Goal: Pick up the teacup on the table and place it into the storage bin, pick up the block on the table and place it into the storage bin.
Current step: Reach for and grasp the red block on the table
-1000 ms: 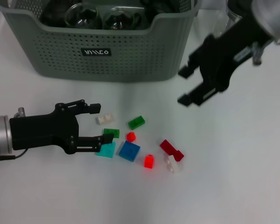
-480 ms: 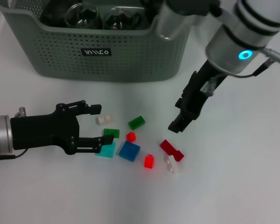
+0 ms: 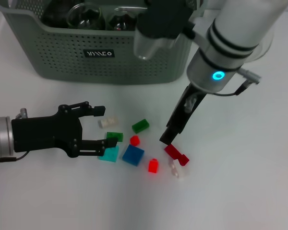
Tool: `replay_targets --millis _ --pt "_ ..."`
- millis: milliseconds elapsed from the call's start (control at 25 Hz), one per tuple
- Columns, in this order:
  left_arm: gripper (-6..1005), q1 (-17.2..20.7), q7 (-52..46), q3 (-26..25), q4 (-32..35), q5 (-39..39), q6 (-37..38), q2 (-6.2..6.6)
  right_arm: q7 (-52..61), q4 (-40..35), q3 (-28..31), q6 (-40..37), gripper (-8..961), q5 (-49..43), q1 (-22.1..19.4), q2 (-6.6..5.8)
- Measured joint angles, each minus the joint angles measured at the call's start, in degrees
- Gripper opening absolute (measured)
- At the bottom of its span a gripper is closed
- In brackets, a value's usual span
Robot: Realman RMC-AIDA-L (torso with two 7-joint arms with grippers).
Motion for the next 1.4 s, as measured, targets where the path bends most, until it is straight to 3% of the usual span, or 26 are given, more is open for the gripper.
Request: replay_targets --millis 480,1320,1400 --pt "875 0.0 0.3 -0.2 -0.3 -0.2 0.0 -0.01 0.7 2.6 -10.4 7.3 689 3.5 -0.6 0.35" --pt "875 -0.1 0.3 -0.2 -0.3 -0.4 -0.2 0.00 1.6 2.9 -15.2 9.7 676 3.8 -0.7 0.59" --pt "875 -0.1 0.4 -0.2 -0.3 -0.4 -0.3 -0.01 1.6 2.9 -15.3 9.7 629 3.8 -0.6 0.63"
